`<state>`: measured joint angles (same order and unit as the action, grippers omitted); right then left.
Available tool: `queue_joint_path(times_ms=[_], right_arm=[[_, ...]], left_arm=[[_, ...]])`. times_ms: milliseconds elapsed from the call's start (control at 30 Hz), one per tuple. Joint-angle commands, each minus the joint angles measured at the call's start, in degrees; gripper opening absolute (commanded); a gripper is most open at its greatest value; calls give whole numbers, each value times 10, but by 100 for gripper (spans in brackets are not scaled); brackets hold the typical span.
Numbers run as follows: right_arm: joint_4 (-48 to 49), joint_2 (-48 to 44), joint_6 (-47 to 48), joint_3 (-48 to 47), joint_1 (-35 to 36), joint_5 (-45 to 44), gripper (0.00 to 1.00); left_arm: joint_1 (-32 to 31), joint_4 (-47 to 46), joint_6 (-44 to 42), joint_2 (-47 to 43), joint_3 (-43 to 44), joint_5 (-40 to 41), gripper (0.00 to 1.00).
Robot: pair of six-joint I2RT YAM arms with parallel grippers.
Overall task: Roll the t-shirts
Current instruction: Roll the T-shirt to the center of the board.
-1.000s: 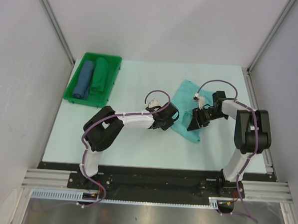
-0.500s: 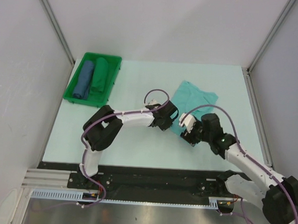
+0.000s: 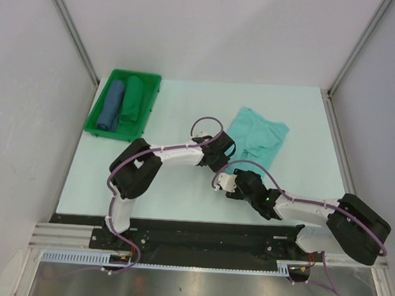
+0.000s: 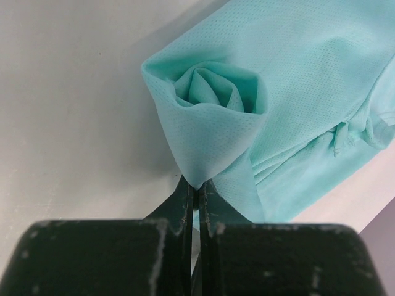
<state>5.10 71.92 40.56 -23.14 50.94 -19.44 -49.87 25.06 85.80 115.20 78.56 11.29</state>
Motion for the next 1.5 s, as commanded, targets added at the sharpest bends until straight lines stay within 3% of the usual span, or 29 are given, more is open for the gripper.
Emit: queue_joint_path(times_ms=[0,167,267,500,633,833,933,1133,1467], right_arm=[[55,41,9,-1,4,-57,62],[47,53,6,-2,-4,-50,59],[-2,37,-13,-16,-26,-2,55],[-154,13,-55,-83,-155,257,42],[-221,45,-54,-135,-235,387,38],[-300,123,-36,-203,-330,542,33],[-343,170,-24,-237,-367,607,32],[-462,309,10,-339,-438,741,31],[-560,440,23,-427,-492,802,28]], left_arm=[[6,38,-20,5,12,-11,0],[10,39,-22,3,11,-12,0],[13,34,-22,-1,7,-13,0],[17,8,-34,-10,-5,-15,3],[17,-18,-42,-26,-18,-10,17],[18,-77,-57,-80,-77,11,63],[18,-134,-64,-115,-126,16,76],[8,-248,-74,-137,-200,13,78],[-5,-357,-49,-67,-188,19,73]])
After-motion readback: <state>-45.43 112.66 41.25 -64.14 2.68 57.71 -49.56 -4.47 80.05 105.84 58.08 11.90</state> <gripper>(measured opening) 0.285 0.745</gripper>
